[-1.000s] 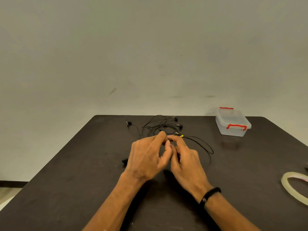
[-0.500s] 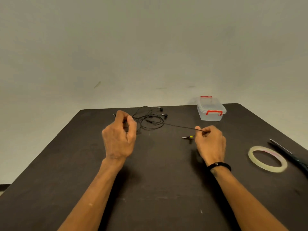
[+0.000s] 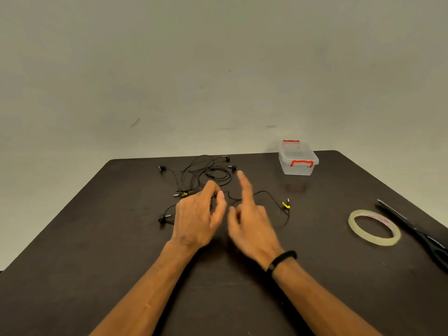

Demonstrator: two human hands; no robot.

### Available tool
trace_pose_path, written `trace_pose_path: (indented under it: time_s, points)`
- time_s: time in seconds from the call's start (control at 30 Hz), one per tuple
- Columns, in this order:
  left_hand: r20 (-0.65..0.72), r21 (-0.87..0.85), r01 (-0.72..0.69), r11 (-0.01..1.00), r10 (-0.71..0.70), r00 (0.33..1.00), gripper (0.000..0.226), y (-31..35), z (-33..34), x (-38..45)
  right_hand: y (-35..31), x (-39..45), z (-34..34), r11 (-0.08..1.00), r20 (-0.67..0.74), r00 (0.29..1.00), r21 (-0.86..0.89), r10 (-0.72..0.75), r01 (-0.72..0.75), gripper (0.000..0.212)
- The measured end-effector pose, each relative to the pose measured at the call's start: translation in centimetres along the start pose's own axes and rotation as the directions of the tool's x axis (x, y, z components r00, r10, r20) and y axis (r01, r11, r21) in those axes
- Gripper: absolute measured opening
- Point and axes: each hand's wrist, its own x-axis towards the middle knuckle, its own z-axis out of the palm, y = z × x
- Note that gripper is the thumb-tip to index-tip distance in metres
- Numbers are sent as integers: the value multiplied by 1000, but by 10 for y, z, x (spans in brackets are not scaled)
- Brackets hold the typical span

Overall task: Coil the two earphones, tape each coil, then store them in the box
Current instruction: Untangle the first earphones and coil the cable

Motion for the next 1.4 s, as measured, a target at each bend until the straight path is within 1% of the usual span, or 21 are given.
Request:
trace_pose_path:
  time_s: [0.07,0.2,0.27,0.33,0.43,0.53,0.6,0.7,0.83,0.93,0.97,1.03,1.07,1.1,1.17,1.2,1.23,1.27,1.3,1.33,1.4]
  points:
    - [19,18,-13,1000,12,1000,19,-3,3,-1,-4,9,14,996,36,995,4,-90,90,69]
    - [-12,-9,73,997,-73,997,24,-9,6,1,-4,21,19,981,-28,982,34,-188,189,35]
    - [-12,-7,84,996,-84,996,23,-10,6,2,1,24,19,974,-76,976,82,-206,212,27]
    - [-8,14,95,995,-94,995,22,-8,6,3,8,28,17,977,-128,975,93,-182,194,22]
    - [-6,57,86,995,-86,996,19,-4,4,4,15,34,15,983,-198,973,116,-120,145,18]
    - [-28,87,83,993,-81,996,18,-3,3,7,17,37,11,965,-241,970,254,1,62,18]
    - [-39,125,51,991,-47,998,17,-5,-1,9,16,40,6,931,-284,953,364,102,9,20]
    - [-43,198,-6,980,15,999,19,-12,-9,13,19,46,-1,878,-379,895,478,236,-29,22]
    - [-61,264,1,964,16,998,20,-29,-20,16,27,55,-12,782,-445,797,621,409,-55,23]
    - [-73,298,18,955,4,997,20,-37,-25,18,36,61,-21,704,-442,728,706,524,-78,22]
    - [-82,307,30,951,-5,997,20,-39,-27,19,40,63,-23,682,-420,720,724,552,-102,22]
    - [-98,309,53,949,-24,995,19,-39,-29,20,41,61,-26,663,-366,741,735,563,-141,24]
    - [-101,303,54,951,-25,995,18,-38,-29,20,39,59,-26,691,-356,769,707,531,-150,30]
    - [-100,295,44,955,-15,995,17,-34,-29,21,34,54,-25,753,-361,809,642,464,-145,37]
    - [-87,281,1,960,25,996,15,-23,-27,21,19,41,-19,894,-357,905,445,233,-54,45]
    - [-71,280,-30,959,52,996,15,-16,-25,21,11,35,-15,936,-318,944,351,94,25,48]
    - [-54,281,-64,958,82,995,15,-10,-24,21,5,30,-10,956,-262,964,273,-36,110,48]
    - [-39,276,-100,956,115,993,16,-5,-23,20,2,26,-4,960,-208,968,212,-141,185,46]
    - [-26,260,-134,956,146,989,17,0,-22,19,1,23,0,955,-175,962,177,-209,240,41]
    - [-17,238,-165,957,174,985,17,3,-22,18,1,22,4,949,-166,956,164,-243,270,35]
    - [-7,201,-196,960,201,979,19,8,-23,17,3,23,4,946,-192,947,152,-257,287,24]
